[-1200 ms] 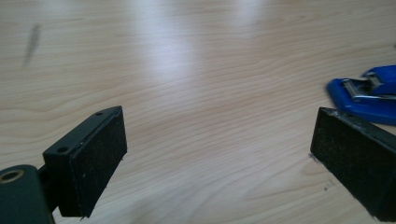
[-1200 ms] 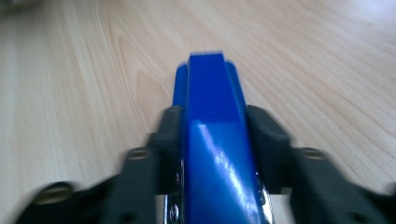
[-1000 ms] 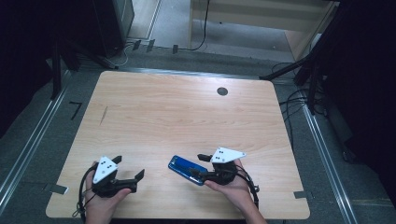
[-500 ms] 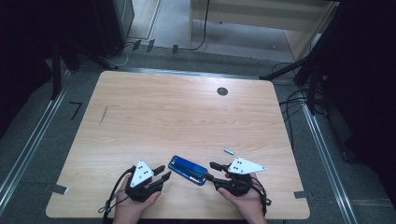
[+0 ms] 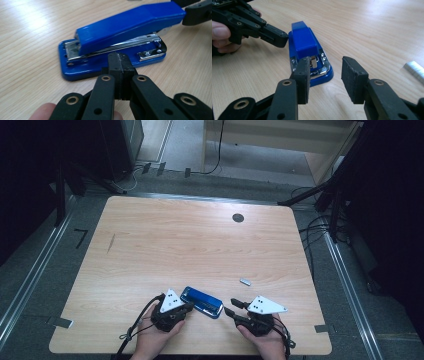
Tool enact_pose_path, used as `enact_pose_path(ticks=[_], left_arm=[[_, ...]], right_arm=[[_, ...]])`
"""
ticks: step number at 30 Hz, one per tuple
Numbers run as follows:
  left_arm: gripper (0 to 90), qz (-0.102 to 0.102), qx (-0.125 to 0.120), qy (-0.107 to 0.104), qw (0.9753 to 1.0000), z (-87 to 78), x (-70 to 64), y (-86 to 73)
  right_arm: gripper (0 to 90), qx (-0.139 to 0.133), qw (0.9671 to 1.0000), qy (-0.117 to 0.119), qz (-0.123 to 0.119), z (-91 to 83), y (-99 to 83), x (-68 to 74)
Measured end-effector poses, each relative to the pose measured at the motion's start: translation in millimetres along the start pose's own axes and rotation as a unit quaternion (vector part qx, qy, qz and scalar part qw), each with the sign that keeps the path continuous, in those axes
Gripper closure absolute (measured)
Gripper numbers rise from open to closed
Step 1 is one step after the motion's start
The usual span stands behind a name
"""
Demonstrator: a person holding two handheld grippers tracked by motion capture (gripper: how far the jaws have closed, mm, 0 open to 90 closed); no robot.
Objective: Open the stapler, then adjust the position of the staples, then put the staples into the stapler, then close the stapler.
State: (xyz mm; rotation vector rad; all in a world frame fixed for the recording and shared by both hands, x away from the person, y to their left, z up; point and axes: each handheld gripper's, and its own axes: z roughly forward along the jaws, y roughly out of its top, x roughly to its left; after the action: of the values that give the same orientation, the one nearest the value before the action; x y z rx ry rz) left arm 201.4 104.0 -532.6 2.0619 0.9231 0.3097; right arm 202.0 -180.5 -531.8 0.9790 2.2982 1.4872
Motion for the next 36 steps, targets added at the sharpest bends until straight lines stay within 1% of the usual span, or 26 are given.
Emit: enact_pose_path(ticks=[2, 3, 4, 6, 8, 9, 11, 13, 15, 18, 20, 22, 25, 28, 30, 31, 32, 33, 36], left_arm=[[90.0, 0.007, 0.002, -0.001, 1.0, 3.2, -2.8, 1.2], [90.0, 0.007, 0.001, -0.003, 1.0, 4.6, -4.4, 1.7], [90.0, 0.014, 0.001, -0.007, 0.9999, 5.6, -5.5, 2.6], [90.0, 0.019, 0.003, -0.006, 0.9998, 6.6, -6.7, 3.0], [90.0, 0.02, 0.005, -0.005, 0.9998, 7.0, -7.0, 3.1], [90.0, 0.021, 0.006, -0.004, 0.9998, 7.5, -7.4, 3.2], [90.0, 0.031, 0.009, -0.004, 0.9995, 8.3, -9.6, 3.4], [90.0, 0.035, 0.013, -0.004, 0.9993, 9.1, -11.8, 3.5], [90.0, 0.037, 0.016, -0.003, 0.9992, 9.3, -12.8, 3.3], [90.0, 0.036, 0.017, -0.001, 0.9992, 9.1, -12.8, 3.0], [90.0, 0.039, 0.02, 0.001, 0.9991, 9.0, -13.2, 3.1], [90.0, 0.04, 0.02, 0.0, 0.999, 9.5, -13.7, 3.1], [90.0, 0.035, 0.02, -0.004, 0.9992, 9.3, -12.4, 3.2], [90.0, 0.036, 0.015, 0.002, 0.9992, 8.8, -12.5, 2.9], [90.0, 0.035, 0.001, 0.001, 0.9994, 6.6, -11.5, 2.4], [90.0, 0.031, -0.007, -0.001, 0.9995, 5.6, -10.9, 2.1], [90.0, 0.027, -0.008, -0.001, 0.9996, 5.6, -9.8, 2.1], [90.0, 0.025, -0.002, -0.001, 0.9997, 5.8, -9.4, 2.5], [90.0, 0.025, 0.001, 0.003, 0.9997, 7.0, -9.6, 3.0]], right_arm=[[61.5, -0.001, 1.0, -0.005, 0.003, 0.5, 0.2, -1.4], [61.6, 0.001, 1.0, -0.005, 0.008, 0.9, 0.0, -1.5], [61.8, 0.002, 0.9999, 0.001, 0.014, 1.2, -0.4, -1.2], [63.4, 0.01, 0.9998, 0.003, 0.016, 2.0, -1.5, 0.7], [64.8, 0.017, 0.9998, 0.004, 0.012, 3.5, -2.5, 2.2], [65.2, 0.018, 0.9997, 0.006, 0.015, 4.1, -2.9, 2.7], [67.7, 0.023, 0.9996, 0.005, 0.014, 5.7, -3.5, 3.3], [71.2, 0.023, 0.9997, 0.002, 0.013, 6.2, -3.8, 4.3], [75.6, 0.023, 0.9996, 0.006, 0.016, 6.2, -3.8, 4.1], [82.9, 0.028, 0.9994, 0.009, 0.017, 6.9, -3.9, 5.4], [87.7, 0.031, 0.9993, 0.011, 0.015, 7.6, -3.8, 7.0], [90.0, 0.036, 0.9992, 0.014, 0.01, 9.7, -3.4, 8.3], [90.0, 0.04, 0.9991, 0.015, 0.008, 13.4, -3.2, 9.0], [90.0, 0.038, 0.9991, 0.019, 0.007, 14.8, -1.6, 9.9], [90.0, 0.039, 0.9991, 0.019, 0.002, 16.5, -0.7, 10.8], [90.0, 0.041, 0.999, 0.018, 0.002, 16.9, -0.7, 11.1], [90.0, 0.041, 0.999, 0.017, 0.002, 17.2, -0.7, 10.8], [90.0, 0.04, 0.999, 0.018, 0.003, 17.1, -0.6, 10.3], [90.0, 0.04, 0.999, 0.017, 0.006, 17.3, -0.3, 9.6]])
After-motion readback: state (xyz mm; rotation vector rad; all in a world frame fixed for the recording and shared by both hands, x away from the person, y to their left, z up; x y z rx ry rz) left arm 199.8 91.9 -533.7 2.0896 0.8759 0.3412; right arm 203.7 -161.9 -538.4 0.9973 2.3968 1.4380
